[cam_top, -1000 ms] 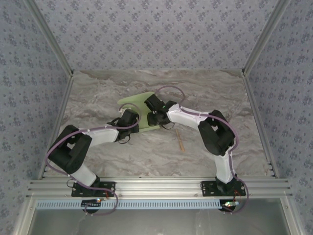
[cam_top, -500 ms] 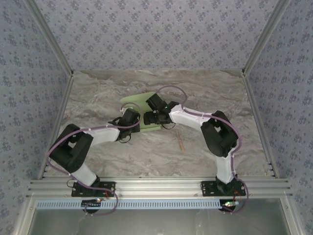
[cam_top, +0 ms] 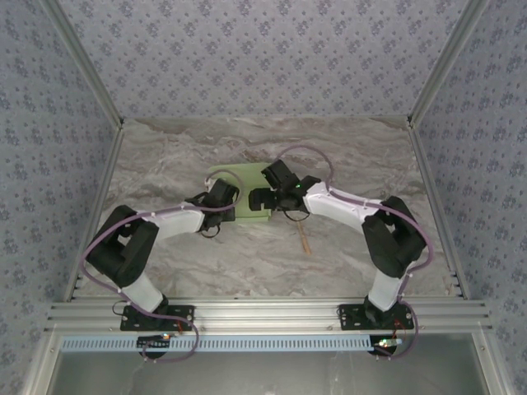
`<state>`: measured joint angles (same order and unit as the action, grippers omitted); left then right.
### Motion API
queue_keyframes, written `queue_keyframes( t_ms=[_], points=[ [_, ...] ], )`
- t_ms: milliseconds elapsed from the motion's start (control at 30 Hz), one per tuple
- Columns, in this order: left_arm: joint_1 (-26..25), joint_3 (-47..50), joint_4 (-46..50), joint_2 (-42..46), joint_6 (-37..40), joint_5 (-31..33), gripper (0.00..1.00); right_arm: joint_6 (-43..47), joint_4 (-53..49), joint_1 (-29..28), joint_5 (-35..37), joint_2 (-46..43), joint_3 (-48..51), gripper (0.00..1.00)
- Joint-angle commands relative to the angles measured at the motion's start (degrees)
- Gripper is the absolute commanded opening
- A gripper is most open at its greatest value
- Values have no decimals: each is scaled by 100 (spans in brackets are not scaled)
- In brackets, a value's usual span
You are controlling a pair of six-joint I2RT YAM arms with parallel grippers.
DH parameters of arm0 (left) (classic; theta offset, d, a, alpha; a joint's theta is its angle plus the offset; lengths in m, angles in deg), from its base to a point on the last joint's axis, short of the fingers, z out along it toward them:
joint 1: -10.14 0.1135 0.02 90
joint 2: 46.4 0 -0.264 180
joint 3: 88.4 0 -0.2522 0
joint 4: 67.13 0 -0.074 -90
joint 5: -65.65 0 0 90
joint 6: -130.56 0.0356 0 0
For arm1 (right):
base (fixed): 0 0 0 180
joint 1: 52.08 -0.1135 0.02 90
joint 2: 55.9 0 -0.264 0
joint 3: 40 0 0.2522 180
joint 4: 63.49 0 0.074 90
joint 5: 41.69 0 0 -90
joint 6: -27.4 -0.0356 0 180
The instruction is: Fold the paper box
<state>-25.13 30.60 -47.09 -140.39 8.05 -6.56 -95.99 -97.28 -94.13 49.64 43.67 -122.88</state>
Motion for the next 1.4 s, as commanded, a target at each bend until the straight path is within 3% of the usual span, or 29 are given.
queue_keyframes(
  t_ms=[0,333,500,700,867,1033,1367],
  points=[
    [37,-229,477,-140,201,140,7,280,-59,94,-124,-572,279,97],
    [46,-423,446,125,263,-94,37,1572,-155,947,-376,-1124,506,96],
    [51,-403,374,356,299,-239,47,1590,-355,943,-53,-1246,620,95],
    [120,-216,282,873,310,-482,59,902,-1865,424,621,-1414,1003,93],
    [236,95,200,1591,187,-929,61,384,-2315,-179,610,-1344,1384,75],
    [316,214,345,2154,210,-953,62,450,-2302,-134,460,-1114,1473,51],
    [329,323,389,2411,237,-952,62,957,-1831,328,112,-319,1087,36]
  ],
)
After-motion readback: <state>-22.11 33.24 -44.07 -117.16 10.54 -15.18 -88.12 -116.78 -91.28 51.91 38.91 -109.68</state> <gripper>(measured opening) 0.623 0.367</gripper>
